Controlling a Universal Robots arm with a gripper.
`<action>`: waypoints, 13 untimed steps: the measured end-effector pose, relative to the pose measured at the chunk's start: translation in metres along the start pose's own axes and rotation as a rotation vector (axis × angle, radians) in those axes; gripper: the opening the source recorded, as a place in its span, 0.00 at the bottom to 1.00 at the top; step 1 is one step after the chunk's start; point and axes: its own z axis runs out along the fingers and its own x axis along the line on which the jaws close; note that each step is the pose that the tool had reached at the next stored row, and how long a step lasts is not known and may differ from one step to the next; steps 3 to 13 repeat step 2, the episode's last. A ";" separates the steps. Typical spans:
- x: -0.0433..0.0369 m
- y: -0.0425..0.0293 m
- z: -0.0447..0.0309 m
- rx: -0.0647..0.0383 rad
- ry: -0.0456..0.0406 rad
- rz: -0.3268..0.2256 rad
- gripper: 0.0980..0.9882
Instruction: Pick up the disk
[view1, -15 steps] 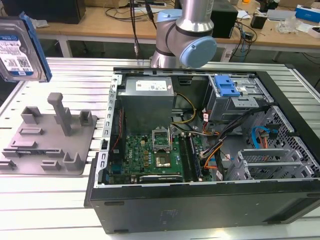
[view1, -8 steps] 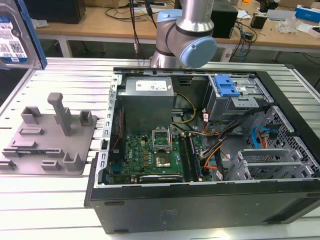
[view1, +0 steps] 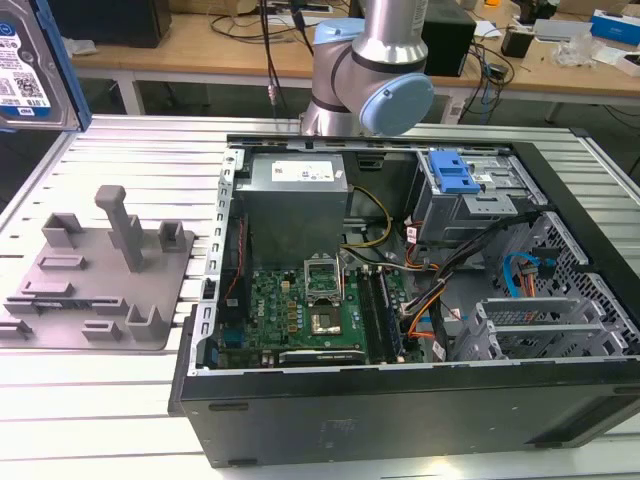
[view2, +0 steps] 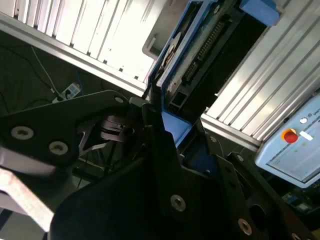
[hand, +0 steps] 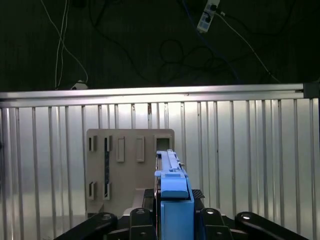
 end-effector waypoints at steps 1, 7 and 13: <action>0.0000 0.0000 0.0000 0.000 -0.0001 0.000 0.30; 0.0000 0.0000 0.0000 0.000 0.0000 0.000 0.30; 0.0000 0.0000 0.0000 0.000 0.0000 0.000 0.30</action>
